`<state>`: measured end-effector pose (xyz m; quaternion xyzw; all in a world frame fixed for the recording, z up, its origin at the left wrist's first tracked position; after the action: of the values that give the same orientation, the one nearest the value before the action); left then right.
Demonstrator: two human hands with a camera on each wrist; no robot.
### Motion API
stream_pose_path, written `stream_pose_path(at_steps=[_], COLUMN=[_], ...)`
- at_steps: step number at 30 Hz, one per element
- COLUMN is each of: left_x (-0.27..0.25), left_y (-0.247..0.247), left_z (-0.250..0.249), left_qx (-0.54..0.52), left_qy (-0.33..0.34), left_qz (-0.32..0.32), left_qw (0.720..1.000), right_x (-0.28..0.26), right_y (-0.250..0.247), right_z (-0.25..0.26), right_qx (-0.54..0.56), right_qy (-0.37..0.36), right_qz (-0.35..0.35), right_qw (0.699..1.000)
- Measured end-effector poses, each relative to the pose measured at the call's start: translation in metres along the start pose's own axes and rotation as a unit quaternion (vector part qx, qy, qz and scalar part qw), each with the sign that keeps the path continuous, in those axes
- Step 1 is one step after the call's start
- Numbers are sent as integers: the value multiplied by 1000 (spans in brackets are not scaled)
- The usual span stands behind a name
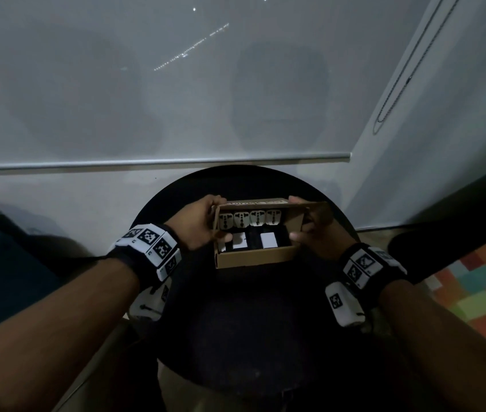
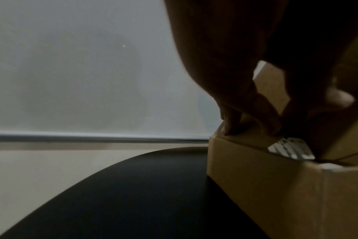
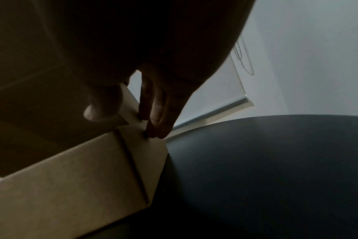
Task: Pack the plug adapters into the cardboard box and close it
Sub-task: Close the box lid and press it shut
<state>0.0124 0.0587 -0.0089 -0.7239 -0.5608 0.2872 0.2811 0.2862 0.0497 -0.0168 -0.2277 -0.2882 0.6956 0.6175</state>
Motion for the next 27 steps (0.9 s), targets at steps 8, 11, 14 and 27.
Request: stream_pose_path(at_steps=[8, 11, 14, 27], left_x=[-2, -5, -7, -27], left_y=[-2, -2, -2, 5], left_z=[-5, -7, -10, -12], left_qx=[16, 56, 73, 212], left_qy=[4, 13, 38, 94], left_qz=[26, 31, 44, 165], left_qw=[1000, 998, 996, 959], right_x=[-1, -7, -10, -30], right_y=[1, 4, 3, -10], right_z=[2, 0, 4, 23], right_qx=[-99, -72, -69, -100], right_qy=[80, 82, 17, -154], right_qz=[32, 33, 47, 95], right_qw=[991, 993, 996, 978])
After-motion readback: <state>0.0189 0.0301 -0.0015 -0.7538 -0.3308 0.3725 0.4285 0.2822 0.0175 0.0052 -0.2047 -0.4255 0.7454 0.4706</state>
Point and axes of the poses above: each hand's wrist, its own x-axis towards the middle knuckle, its own y-axis out of the palm, z = x × y, the point moved 5 cm from there along x, towards the middle knuckle, and after that the axes turned 7 degrees about -z, right-handed, at the moved point
